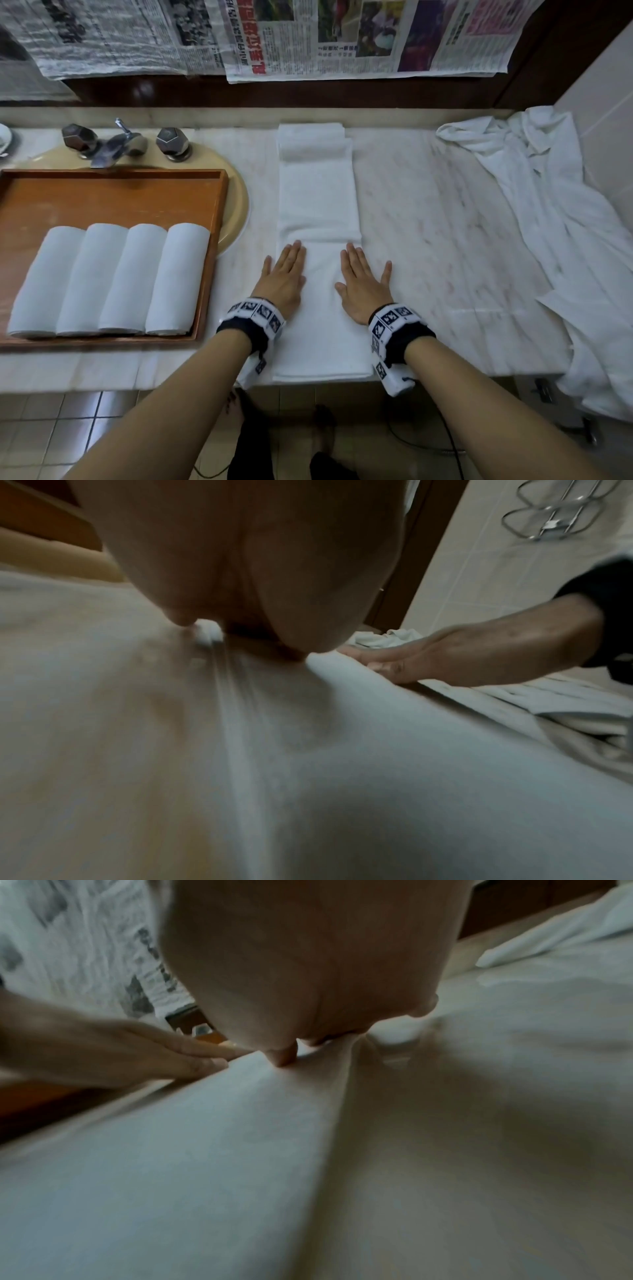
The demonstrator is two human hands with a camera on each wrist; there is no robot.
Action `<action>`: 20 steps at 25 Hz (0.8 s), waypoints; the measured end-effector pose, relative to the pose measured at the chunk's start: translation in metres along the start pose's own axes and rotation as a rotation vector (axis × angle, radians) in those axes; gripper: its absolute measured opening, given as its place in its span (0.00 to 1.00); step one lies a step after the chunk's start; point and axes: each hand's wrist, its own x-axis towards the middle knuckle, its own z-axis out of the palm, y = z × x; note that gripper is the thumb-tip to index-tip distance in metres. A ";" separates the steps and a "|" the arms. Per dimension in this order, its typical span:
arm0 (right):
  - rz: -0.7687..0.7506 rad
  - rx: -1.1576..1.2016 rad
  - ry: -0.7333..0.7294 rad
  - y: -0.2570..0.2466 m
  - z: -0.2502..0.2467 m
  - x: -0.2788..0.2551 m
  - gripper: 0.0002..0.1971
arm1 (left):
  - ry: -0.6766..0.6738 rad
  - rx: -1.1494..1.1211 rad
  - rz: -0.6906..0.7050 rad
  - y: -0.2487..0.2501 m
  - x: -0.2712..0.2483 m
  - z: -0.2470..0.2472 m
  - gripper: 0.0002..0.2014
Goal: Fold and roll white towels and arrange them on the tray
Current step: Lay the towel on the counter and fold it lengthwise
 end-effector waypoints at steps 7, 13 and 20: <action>0.006 -0.042 0.034 -0.011 -0.033 0.022 0.33 | 0.023 0.048 -0.058 0.018 0.031 -0.040 0.33; -0.062 -0.150 0.022 0.012 0.026 -0.041 0.35 | 0.071 0.051 -0.040 0.004 -0.079 0.038 0.30; -0.215 -0.106 0.057 0.002 0.043 -0.069 0.35 | 0.072 -0.034 0.122 0.021 -0.086 0.038 0.30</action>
